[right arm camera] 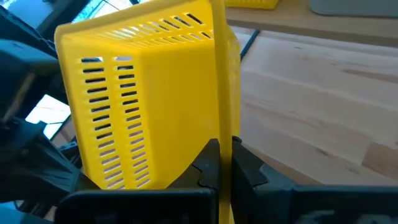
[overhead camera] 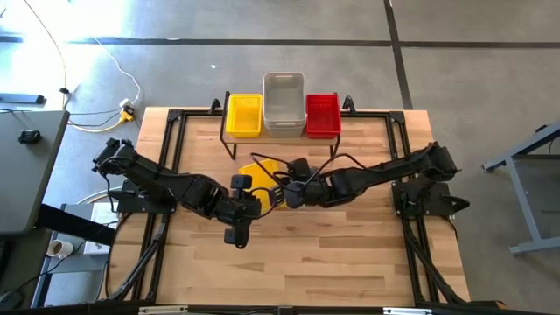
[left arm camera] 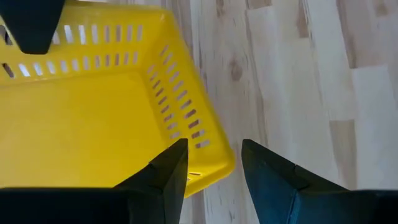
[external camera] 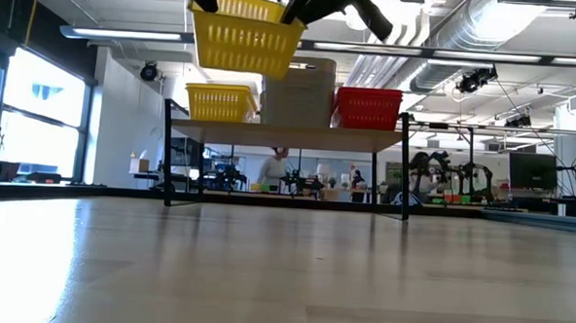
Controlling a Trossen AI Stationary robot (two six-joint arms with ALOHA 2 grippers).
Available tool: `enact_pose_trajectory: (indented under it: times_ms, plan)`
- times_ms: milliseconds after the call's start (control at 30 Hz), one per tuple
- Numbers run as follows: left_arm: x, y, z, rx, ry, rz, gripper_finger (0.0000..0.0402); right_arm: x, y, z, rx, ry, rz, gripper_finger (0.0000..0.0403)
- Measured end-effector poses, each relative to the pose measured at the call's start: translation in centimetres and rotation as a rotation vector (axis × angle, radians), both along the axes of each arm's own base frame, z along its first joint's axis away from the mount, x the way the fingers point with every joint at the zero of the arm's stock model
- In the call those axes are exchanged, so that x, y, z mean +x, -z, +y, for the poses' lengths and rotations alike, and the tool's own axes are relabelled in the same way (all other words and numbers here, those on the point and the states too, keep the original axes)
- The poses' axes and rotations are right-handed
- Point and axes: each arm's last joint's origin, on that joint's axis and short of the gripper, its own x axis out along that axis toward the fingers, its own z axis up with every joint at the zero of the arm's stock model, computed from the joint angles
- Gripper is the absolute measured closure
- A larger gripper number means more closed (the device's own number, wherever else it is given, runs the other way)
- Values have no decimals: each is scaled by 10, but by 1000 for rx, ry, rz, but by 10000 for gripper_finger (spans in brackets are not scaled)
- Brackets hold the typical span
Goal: Stack baskets on shelf by color
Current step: Stack the yellow bin on top of the yellow bins on the shelf
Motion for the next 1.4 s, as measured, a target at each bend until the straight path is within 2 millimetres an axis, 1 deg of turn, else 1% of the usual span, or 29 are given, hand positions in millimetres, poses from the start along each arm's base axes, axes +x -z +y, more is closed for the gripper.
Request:
enact_pose_trajectory:
  times_ms: [100,467,633,833,933,1067,1300,1400]
  plan:
    - [0,0,0,-5,1,-3,259,0,-1,0,-4,8,-3,403]
    - [2,-1,-3,-13,-21,-37,259,3,-2,-13,9,56,-27,403]
    - [0,-1,2,28,-47,-21,259,6,-5,-9,27,38,-78,403]
    - [-3,1,7,97,-76,12,259,5,-11,-6,63,-3,-84,403]
    - [-4,1,5,96,-70,11,261,5,-13,-4,60,-25,-82,403]
    - [-5,1,4,102,-47,26,286,5,-13,-6,50,-43,-67,403]
    - [-6,2,4,113,-25,52,364,6,-13,-7,32,-67,-51,403]
    - [-7,2,4,120,-27,57,390,5,-13,-7,30,-73,-43,403]
